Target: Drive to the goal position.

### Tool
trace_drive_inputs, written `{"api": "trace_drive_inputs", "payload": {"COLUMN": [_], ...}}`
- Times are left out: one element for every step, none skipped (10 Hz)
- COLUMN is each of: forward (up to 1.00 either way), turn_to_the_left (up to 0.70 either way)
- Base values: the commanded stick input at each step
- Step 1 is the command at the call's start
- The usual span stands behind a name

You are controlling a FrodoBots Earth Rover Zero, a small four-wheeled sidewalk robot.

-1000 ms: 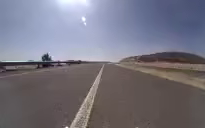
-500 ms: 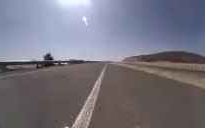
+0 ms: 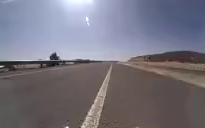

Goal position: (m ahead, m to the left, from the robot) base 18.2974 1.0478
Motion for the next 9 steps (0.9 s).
{"api": "trace_drive_inputs", "payload": {"forward": [1.00,1.00,1.00,1.00,1.00,1.00,1.00,1.00,1.00], "turn_to_the_left": [0.00,0.00,0.00,0.00,0.00,0.00,0.00,0.00,0.00]}}
